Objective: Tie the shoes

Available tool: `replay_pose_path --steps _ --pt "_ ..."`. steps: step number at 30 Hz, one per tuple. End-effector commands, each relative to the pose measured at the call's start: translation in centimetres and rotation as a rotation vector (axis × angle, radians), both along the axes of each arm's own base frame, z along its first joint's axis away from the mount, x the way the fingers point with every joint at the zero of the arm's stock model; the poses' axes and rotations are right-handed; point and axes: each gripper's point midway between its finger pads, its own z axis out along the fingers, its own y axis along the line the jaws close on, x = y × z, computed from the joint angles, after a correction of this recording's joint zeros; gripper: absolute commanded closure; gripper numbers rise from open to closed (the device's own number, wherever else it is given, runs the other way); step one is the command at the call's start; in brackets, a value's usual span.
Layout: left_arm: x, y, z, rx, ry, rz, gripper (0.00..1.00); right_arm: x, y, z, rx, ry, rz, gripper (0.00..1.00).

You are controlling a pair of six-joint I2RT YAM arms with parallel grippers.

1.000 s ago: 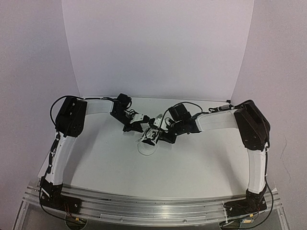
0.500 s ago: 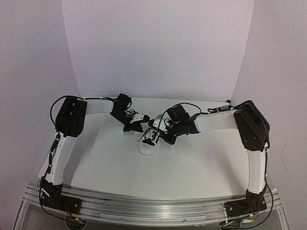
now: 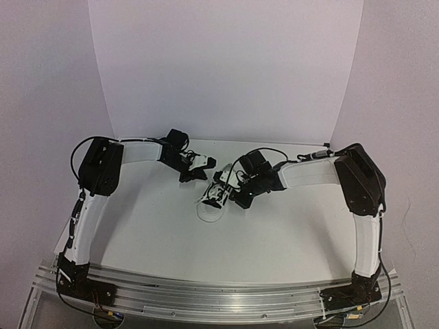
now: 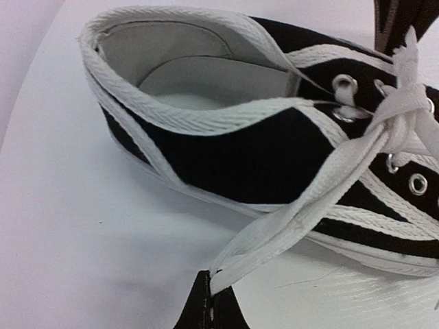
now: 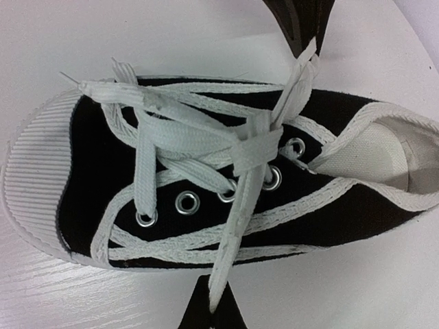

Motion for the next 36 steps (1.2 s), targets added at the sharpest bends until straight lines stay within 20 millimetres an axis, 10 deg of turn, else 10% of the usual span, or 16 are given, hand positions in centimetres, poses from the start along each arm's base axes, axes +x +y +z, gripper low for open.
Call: replay_pose_path --steps 1,27,28,31,36 --pt "2.4 1.0 1.7 0.012 -0.109 0.058 1.0 -0.9 -0.1 0.5 0.03 0.056 -0.026 1.0" --pt "2.1 3.9 -1.0 0.085 -0.062 0.096 1.0 -1.3 -1.5 -1.0 0.035 0.14 -0.098 1.0" --pt "1.8 3.7 -0.8 0.079 -0.044 0.092 0.97 -1.2 -1.4 -0.6 0.047 0.141 -0.098 0.97" --pt "0.5 3.1 1.3 0.028 0.016 0.075 0.53 -1.0 -0.7 0.9 0.114 0.145 -0.104 0.38" --pt "-0.9 3.1 4.9 -0.023 0.074 0.094 0.32 0.1 -0.7 4.5 0.302 0.204 -0.163 0.33"
